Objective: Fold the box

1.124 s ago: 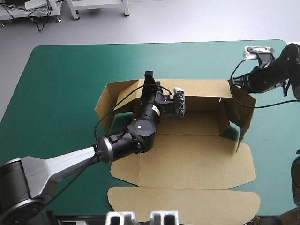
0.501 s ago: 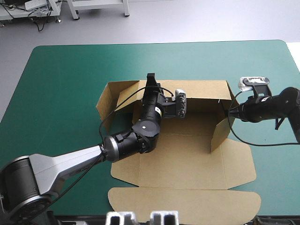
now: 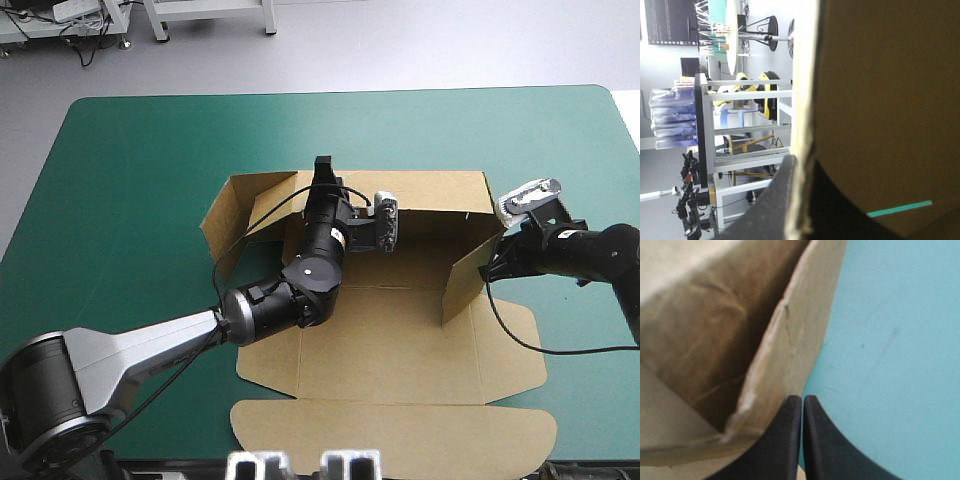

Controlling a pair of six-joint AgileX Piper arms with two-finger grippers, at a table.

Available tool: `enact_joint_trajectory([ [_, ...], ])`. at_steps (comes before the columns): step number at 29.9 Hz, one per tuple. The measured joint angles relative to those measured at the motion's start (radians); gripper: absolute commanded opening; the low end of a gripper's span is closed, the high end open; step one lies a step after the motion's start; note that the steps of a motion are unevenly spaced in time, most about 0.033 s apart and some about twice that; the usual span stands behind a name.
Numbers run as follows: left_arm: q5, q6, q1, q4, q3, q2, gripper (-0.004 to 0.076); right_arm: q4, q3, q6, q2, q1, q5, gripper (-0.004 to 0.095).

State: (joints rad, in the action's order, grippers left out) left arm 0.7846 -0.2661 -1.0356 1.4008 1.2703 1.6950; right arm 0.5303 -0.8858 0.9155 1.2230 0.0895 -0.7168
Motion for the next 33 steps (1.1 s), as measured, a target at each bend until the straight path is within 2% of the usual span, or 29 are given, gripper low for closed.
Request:
enact_joint_trajectory([
  [3,0.0,0.0,0.0,0.0,0.0,0.0,-0.001,-0.096,0.0,-0.034,-0.029,0.0,-0.019,0.0254],
  [6,0.0,0.0,0.0,0.0,0.0,0.0,-0.001,-0.148,0.0,-0.047,-0.042,0.0,-0.042,0.0302],
  [16,0.0,0.0,0.0,0.001,0.0,0.0,-0.001,-0.139,0.0,0.078,-0.01,-0.003,-0.08,0.0342],
  [21,0.0,0.0,0.0,0.003,0.0,0.0,-0.001,-0.136,0.0,0.131,-0.01,-0.004,-0.056,0.0354],
  [26,-0.004,0.0,0.0,0.004,0.0,0.001,-0.001,-0.052,0.005,0.19,-0.007,-0.005,-0.019,0.0353],
  [30,-0.01,0.0,0.0,0.004,0.0,0.001,-0.001,0.101,0.005,0.277,0.017,-0.006,-0.027,0.0353],
  [33,-0.011,-0.009,0.0,0.004,0.0,0.001,-0.001,0.17,0.005,0.3,0.046,-0.009,-0.046,0.0353],
])
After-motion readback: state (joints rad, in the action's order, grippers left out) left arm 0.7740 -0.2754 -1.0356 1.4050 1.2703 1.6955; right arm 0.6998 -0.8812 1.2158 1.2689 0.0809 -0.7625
